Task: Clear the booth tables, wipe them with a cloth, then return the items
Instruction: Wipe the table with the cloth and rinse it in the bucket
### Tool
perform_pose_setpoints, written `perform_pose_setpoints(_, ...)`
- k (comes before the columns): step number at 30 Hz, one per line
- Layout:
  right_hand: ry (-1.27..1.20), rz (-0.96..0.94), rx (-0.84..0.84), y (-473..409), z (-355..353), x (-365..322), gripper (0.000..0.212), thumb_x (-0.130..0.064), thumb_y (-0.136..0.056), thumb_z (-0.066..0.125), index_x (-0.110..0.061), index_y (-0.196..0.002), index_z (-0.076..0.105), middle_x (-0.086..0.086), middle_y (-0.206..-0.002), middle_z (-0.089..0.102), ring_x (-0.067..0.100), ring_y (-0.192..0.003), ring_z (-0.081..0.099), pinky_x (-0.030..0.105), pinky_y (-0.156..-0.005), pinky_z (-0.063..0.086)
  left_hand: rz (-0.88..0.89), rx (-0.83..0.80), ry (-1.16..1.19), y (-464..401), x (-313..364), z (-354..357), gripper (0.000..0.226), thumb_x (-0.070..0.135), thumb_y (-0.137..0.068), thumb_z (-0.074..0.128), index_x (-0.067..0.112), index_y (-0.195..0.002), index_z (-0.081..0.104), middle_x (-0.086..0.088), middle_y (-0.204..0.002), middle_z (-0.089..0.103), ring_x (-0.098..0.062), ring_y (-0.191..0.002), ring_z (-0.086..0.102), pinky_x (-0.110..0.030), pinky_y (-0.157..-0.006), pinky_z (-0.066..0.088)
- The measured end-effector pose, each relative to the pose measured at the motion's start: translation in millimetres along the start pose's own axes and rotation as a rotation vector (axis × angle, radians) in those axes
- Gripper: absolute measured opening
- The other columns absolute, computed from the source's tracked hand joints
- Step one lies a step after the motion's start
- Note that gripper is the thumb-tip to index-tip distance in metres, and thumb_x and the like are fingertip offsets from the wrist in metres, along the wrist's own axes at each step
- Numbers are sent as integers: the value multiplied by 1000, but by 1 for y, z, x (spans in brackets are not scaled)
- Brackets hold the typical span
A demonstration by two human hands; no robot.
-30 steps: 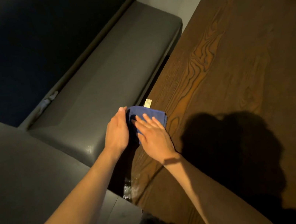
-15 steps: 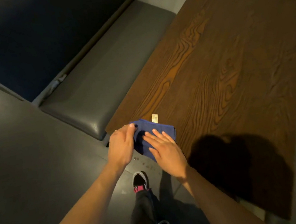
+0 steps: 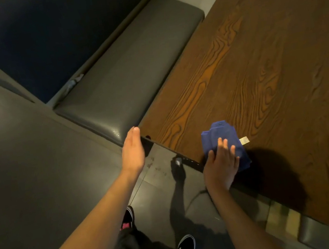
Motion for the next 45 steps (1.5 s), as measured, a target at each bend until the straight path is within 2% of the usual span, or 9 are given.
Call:
perform_pose_setpoints(8, -38, -281, -81, 40, 74, -152, 56, -18, -90, 68, -12, -143, 53, 9, -147, 53, 32, -138, 46, 50, -113, 32, -182, -96, 141, -54, -13, -42, 79, 73, -83, 32, 22, -138, 57, 0, -143, 57, -15, -134, 50, -50, -119, 33)
perform_pose_setpoints(11, 38, -462, -101, 27, 88, -188, 50, -22, -89, 61, -16, -138, 60, 4, -143, 58, 30, -136, 49, 44, -112, 32, -131, -109, 103, -75, -10, -63, 38, 57, -100, 33, 34, -104, 62, -2, -124, 63, -23, -122, 58, -54, -112, 40)
perform_pose_setpoints(13, 70, -593, -156, 15, 96, -198, 49, -12, -85, 70, -16, -134, 64, 3, -140, 60, 31, -136, 48, 46, -111, 34, -109, -124, 95, -91, -7, -78, 39, 56, -100, 34, 34, -113, 64, 0, -126, 62, -21, -124, 57, -54, -113, 40)
perform_pose_setpoints(15, 123, -746, -161, 8, 98, -191, 48, -5, -81, 74, -14, -127, 68, 4, -136, 64, 32, -133, 51, 46, -109, 36, -53, -156, 69, -98, -5, -82, 62, 65, -92, 34, 27, -133, 61, -1, -136, 60, -19, -130, 54, -51, -115, 39)
perform_pose_setpoints(19, 232, -984, -142, 5, 92, -164, 51, -7, -84, 54, -18, -133, 59, 5, -144, 56, 30, -136, 49, 46, -106, 47, 67, -276, 23, -96, 0, -76, 37, 34, -109, 36, 20, -131, 62, -3, -134, 60, -14, -121, 56, -18, -94, 50)
perform_pose_setpoints(24, 358, -1061, -164, 10, 78, -131, 86, -7, -66, 83, -18, -143, 46, 5, -151, 49, 30, -140, 45, 46, -111, 37, 123, -333, 73, -73, -10, -52, 35, 32, -100, 45, 15, -111, 73, 2, -107, 71, -9, -100, 66, -38, -91, 53)
perform_pose_setpoints(29, 417, -1069, -189, 8, 50, -69, 97, -5, -66, 85, -21, -148, 37, 4, -156, 41, 28, -145, 33, 44, -115, 27, 74, -388, 124, -35, -20, -15, 28, 20, -103, 44, 13, -104, 71, 10, -87, 69, -2, -80, 62, -18, -69, 47)
perform_pose_setpoints(39, 149, -1030, -176, 7, -20, 55, 45, -3, -87, 60, -19, -129, 64, 4, -140, 60, 25, -131, 54, 37, -101, 50, 98, -511, -4, 54, -24, 82, 26, 16, -106, 47, 14, -120, 69, 3, -99, 67, -5, -90, 62, -25, -89, 48)
perform_pose_setpoints(45, 83, -877, -282, 9, -61, 136, 83, -14, -67, 89, -14, -140, 49, 8, -147, 52, 25, -136, 49, 37, -107, 44, 458, -646, -520, 114, -25, 147, 38, 10, -96, 64, 8, -134, 63, -1, -116, 54, -20, -107, 59, -13, -93, 43)
Point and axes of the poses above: each hand's wrist, its own y-axis away from the middle knuckle, its own z-axis out of the palm, x = y × z, the point moved 3 cm from there along -y, towards the middle knuckle
